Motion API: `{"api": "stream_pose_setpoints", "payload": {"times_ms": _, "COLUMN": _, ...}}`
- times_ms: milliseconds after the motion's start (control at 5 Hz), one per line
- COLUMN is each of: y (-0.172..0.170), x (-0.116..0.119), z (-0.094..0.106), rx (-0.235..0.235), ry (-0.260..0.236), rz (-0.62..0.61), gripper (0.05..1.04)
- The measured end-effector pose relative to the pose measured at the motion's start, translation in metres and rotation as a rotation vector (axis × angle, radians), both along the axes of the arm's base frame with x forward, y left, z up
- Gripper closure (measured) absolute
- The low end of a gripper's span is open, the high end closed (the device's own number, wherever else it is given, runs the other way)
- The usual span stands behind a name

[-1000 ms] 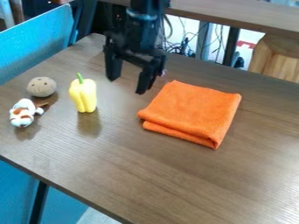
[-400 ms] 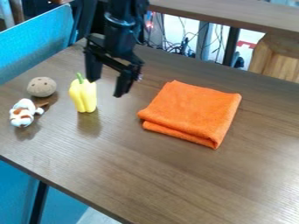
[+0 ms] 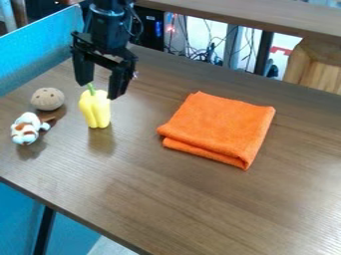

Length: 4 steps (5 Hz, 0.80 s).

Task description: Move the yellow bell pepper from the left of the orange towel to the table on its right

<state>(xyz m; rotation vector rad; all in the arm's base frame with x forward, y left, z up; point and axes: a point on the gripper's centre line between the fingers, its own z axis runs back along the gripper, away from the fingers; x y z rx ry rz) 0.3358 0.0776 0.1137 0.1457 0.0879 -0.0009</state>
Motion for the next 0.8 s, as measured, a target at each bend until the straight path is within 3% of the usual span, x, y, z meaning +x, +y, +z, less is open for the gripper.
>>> {"api": "stream_pose_setpoints", "payload": {"times_ms": 200, "y": 0.006, "x": 0.005, "z": -0.007, "rx": 0.02, "ry": 0.025, "rz": 0.017, "gripper": 0.082}}
{"api": "stream_pose_setpoints", "payload": {"times_ms": 400, "y": 0.012, "x": 0.011, "z": -0.007, "rx": 0.023, "ry": 0.015, "rz": 0.031, "gripper": 0.082}}
{"api": "stream_pose_setpoints", "payload": {"times_ms": 800, "y": 0.033, "x": 0.016, "z": -0.012, "rx": 0.007, "ry": 0.017, "rz": 0.095, "gripper": 0.082}}
